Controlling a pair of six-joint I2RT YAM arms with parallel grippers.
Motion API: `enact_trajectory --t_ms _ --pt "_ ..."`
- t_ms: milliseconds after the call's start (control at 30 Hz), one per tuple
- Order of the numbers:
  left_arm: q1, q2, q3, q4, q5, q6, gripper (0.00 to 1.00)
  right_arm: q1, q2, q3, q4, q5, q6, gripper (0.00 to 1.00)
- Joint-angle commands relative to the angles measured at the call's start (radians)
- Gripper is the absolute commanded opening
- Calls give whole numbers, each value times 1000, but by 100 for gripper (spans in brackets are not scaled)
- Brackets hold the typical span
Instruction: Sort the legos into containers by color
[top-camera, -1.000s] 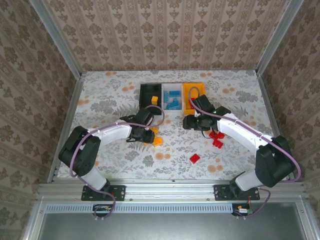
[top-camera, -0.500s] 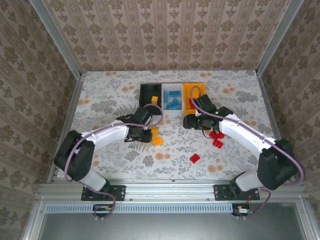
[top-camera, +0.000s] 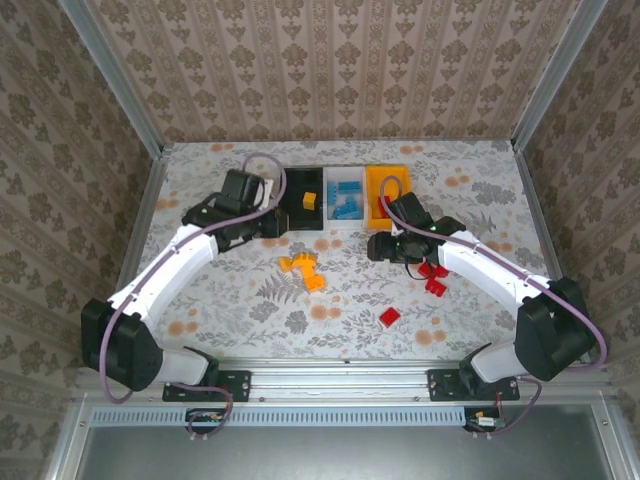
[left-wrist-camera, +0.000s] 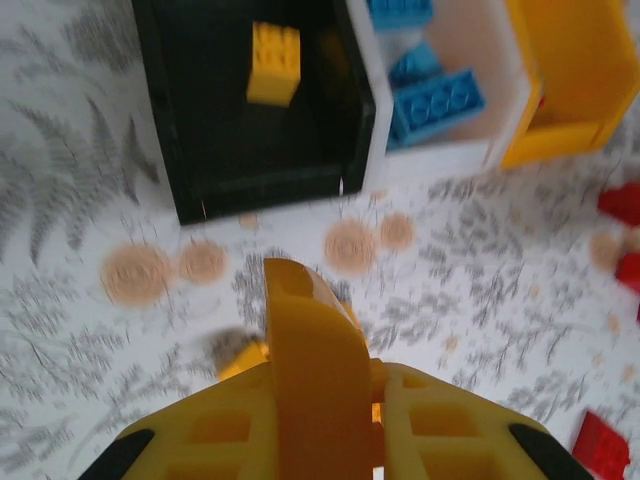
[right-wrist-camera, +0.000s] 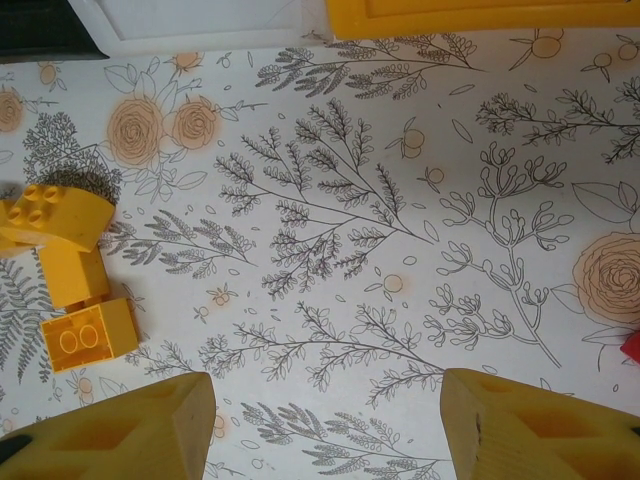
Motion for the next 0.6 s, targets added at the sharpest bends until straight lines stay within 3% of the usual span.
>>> enact_trajectory --t_ms 0,300,567 --pt "13 92 123 -34 7 69 23 4 -23 -24 14 -9 6 63" --pt "66 489 451 -88 -79 176 22 4 -72 -66 14 -7 7 63" --pt "63 653 587 -102 -91 182 22 1 -81 -77 -6 3 -6 63"
